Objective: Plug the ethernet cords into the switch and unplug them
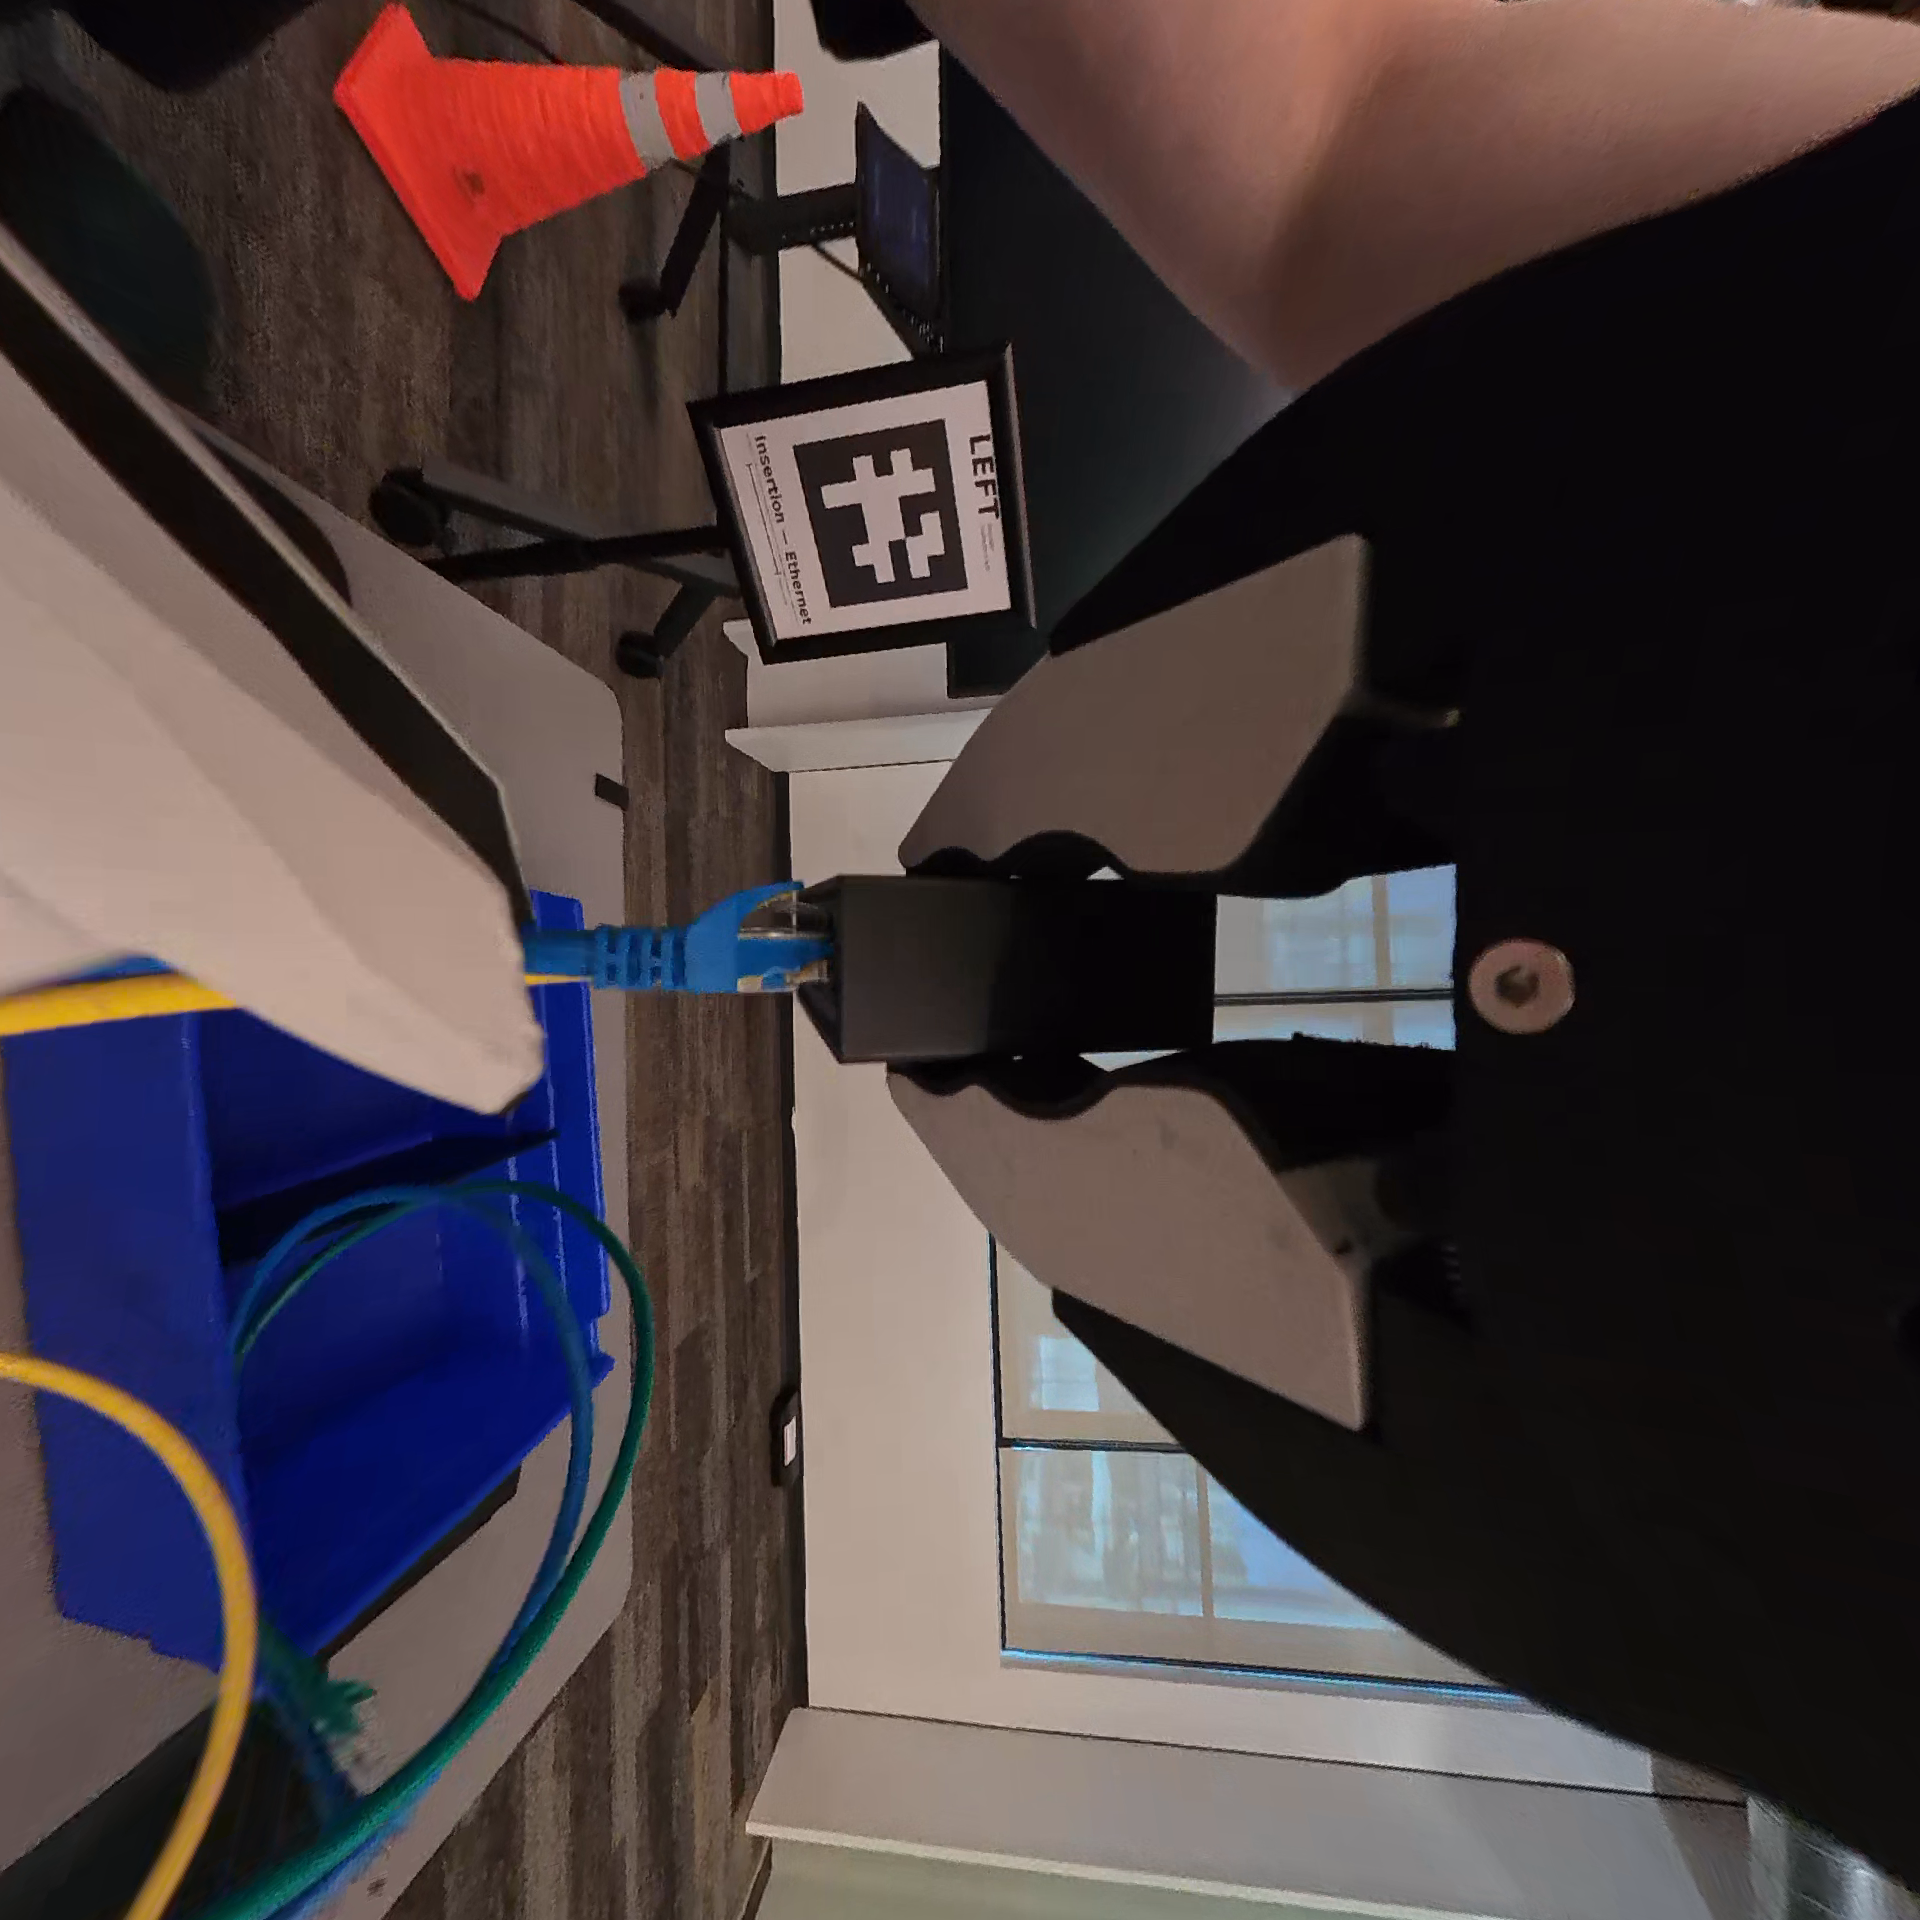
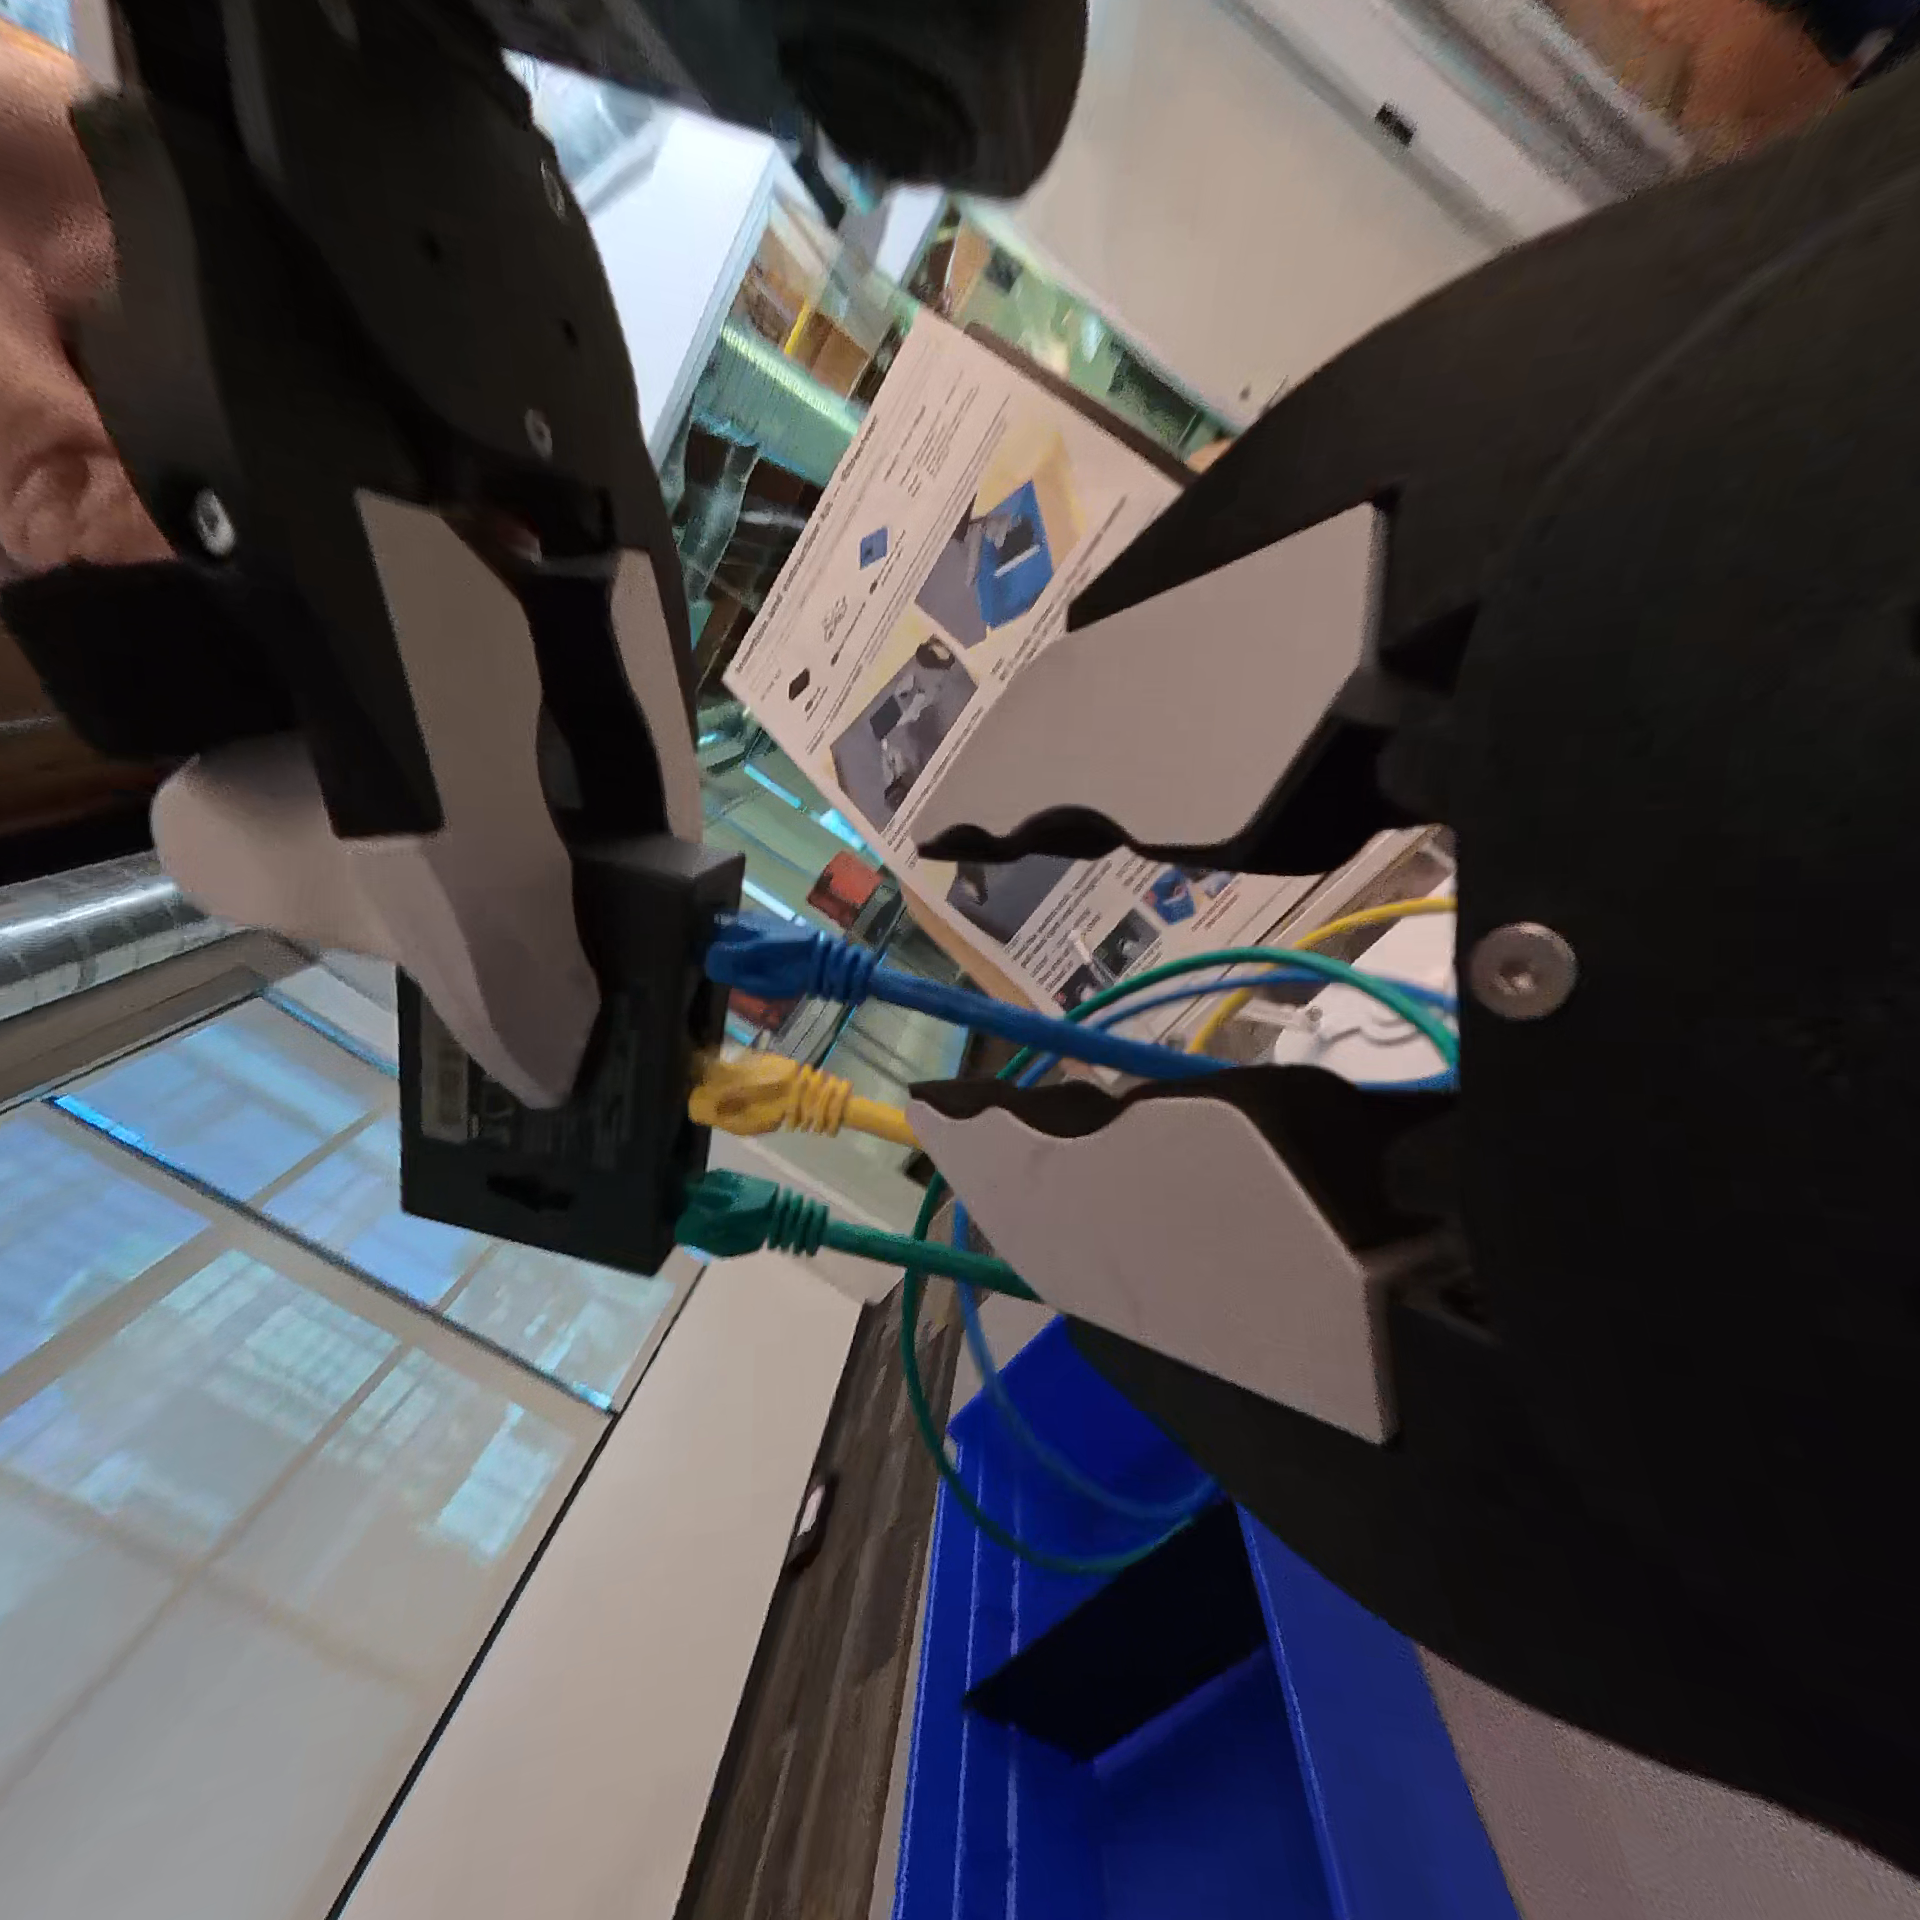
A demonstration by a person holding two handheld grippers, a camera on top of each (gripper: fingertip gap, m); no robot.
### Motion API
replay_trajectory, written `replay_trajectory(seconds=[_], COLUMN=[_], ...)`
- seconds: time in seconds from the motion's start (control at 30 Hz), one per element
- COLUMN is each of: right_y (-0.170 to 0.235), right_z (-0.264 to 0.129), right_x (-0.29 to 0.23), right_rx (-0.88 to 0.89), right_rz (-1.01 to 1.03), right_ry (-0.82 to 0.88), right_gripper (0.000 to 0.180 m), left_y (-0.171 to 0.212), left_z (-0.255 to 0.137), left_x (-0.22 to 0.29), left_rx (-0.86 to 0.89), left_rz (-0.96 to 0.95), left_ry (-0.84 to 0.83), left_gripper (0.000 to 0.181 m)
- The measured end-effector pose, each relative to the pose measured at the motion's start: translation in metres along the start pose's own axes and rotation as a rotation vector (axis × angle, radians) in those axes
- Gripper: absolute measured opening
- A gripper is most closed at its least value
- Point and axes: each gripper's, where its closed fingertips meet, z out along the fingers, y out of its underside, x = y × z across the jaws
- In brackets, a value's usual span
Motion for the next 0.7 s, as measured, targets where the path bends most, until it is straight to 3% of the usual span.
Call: replay_trajectory(seconds=[0.2, 0.43, 0.6, 0.7], right_y=[0.013, 0.018, 0.033, 0.043], right_z=[0.0, -0.014, -0.018, -0.017], right_x=[0.021, 0.042, 0.048, 0.046], right_rx=[-0.02, 0.011, -0.011, -0.04], right_rz=[0.077, 0.233, 0.223, 0.198], right_ry=[-0.007, -0.092, -0.113, -0.108], right_gripper=[0.005, 0.003, 0.003, 0.003], left_y=[-0.008, -0.024, -0.038, -0.039], left_z=[-0.032, -0.056, -0.056, -0.057], left_x=[0.008, 0.003, -0.015, -0.043], left_rx=[0.003, -0.006, 0.06, 0.212], left_rz=[-0.016, -0.016, -0.039, -0.112], left_ry=[0.036, 0.005, -0.038, -0.122], left_gripper=[0.029, 0.03, 0.043, 0.057])
